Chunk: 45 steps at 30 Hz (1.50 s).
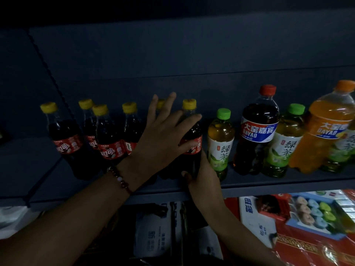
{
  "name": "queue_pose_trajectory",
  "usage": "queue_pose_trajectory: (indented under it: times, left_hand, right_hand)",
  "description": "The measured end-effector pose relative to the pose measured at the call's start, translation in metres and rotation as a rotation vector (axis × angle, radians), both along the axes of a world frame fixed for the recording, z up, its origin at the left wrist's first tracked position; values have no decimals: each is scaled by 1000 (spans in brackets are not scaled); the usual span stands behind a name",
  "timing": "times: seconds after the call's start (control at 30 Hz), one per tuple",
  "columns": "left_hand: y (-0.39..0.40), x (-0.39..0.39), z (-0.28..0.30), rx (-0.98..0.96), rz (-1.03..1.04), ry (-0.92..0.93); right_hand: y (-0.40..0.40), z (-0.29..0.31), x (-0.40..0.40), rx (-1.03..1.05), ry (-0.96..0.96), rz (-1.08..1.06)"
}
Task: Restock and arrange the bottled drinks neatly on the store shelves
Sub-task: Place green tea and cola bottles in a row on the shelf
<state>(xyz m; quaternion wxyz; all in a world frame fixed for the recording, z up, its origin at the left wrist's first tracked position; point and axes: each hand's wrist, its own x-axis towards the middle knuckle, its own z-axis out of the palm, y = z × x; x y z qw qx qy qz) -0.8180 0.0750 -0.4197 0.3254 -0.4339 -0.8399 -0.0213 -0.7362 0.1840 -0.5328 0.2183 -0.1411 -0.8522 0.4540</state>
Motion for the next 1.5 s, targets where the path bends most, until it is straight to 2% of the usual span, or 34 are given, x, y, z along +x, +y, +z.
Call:
queue_pose_trajectory:
  times: [0.17, 0.4, 0.57, 0.7, 0.77, 0.83, 1.1, 1.2, 1.3, 1.43, 1.5]
  left_hand:
    - [1, 1, -5, 10, 22, 23]
    - [-1, 10, -20, 71, 72, 57]
    - [3, 20, -38, 132, 106, 76]
    - [7, 26, -48, 178, 132, 42]
    - [8, 28, -53, 197, 125, 23]
    - [9, 30, -57, 208, 107, 8]
    - [6, 47, -72, 283, -90, -122]
    - [2, 60, -68, 315, -171, -273]
    - [-5, 81, -57, 350, -179, -555]
    - [-8, 114, -20, 400, -102, -962]
    - [-9, 129, 7, 466, -130, -1035]
  right_hand:
    - [7, 13, 20, 115, 33, 36]
    - [26, 62, 47, 539, 124, 39]
    - [47, 106, 43, 713, 251, -35]
    - [69, 125, 23, 869, 158, -51]
    - [78, 129, 12, 883, 65, -42]
    - [82, 128, 5, 812, -2, -20]
    - [78, 130, 6, 621, 65, -42]
    - [72, 132, 13, 612, 61, -39]
    - [63, 142, 30, 623, 17, -18]
    - [50, 187, 57, 582, -93, 53]
    - [44, 218, 72, 558, -149, 102]
